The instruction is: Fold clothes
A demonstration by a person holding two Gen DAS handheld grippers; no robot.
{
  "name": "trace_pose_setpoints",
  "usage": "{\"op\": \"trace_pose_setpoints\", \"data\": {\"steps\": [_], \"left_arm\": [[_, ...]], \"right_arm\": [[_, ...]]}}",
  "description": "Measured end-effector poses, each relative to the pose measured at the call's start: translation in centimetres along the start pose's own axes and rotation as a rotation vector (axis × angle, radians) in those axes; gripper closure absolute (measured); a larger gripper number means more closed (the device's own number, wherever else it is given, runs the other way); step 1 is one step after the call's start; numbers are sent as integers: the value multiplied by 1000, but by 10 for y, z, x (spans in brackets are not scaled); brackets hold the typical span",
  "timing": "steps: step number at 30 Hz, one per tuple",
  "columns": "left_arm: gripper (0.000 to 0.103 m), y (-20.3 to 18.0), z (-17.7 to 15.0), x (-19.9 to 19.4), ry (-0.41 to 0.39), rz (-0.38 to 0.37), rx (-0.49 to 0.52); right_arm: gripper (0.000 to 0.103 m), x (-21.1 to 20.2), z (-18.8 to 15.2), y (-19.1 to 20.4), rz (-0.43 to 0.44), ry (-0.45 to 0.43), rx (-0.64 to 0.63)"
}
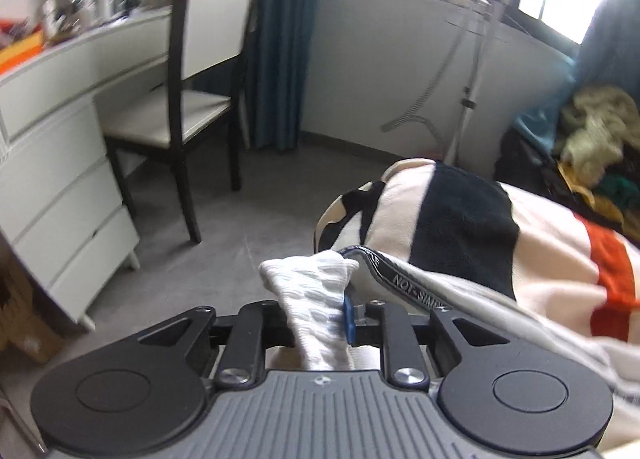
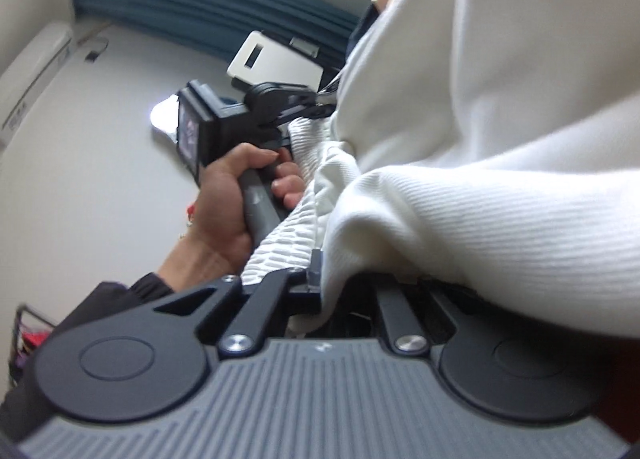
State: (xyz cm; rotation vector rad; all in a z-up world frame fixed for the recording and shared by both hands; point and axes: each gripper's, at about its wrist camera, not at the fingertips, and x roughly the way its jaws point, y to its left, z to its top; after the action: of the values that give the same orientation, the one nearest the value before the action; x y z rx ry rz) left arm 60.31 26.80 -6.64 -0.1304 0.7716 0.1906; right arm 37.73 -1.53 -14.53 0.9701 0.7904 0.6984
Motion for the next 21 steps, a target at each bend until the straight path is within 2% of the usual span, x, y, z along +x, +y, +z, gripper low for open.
{"op": "trace_pose_setpoints", "data": {"steps": [1, 2, 3, 4, 5, 6, 9, 10, 12, 14, 15, 21], "left_arm": [[78, 2, -6, -9, -7, -8, 20], [71, 4, -10, -19, -16, -9, 38], [55, 5, -14, -28, -27, -8, 57], [45, 7, -17, -40, -38, 6, 79], [22, 4, -19, -53, -51, 25, 105], [7, -1, -22, -70, -71, 44, 135], [4, -18, -35, -128, -166, 62, 201], [4, -24, -40, -147, -184, 50, 209], [4, -33, -49, -185, -211, 15, 208], [3, -40, -58, -221, -235, -28, 181], [2, -43, -63, -238, -239, -45, 167], [2, -59, -112, -348, -293, -124, 116]], "right_arm": [[93, -1, -1, 7, -2, -3, -33], [93, -3, -2, 15, -5, -6, -66], [93, -5, -4, 24, -18, -8, -103], [92, -8, -8, 33, -39, -4, -141], [91, -12, -12, 41, -62, 5, -179], [91, -17, -16, 49, -86, 14, -215], [91, -36, -26, 76, -136, 38, -278], [87, -44, -29, 83, -149, 52, -290], [73, -66, -36, 95, -172, 44, -311], [23, -90, -44, 103, -159, 28, -330], [20, -100, -49, 110, -164, 9, -352], [21, -164, -68, 152, -259, -103, -544]]}}
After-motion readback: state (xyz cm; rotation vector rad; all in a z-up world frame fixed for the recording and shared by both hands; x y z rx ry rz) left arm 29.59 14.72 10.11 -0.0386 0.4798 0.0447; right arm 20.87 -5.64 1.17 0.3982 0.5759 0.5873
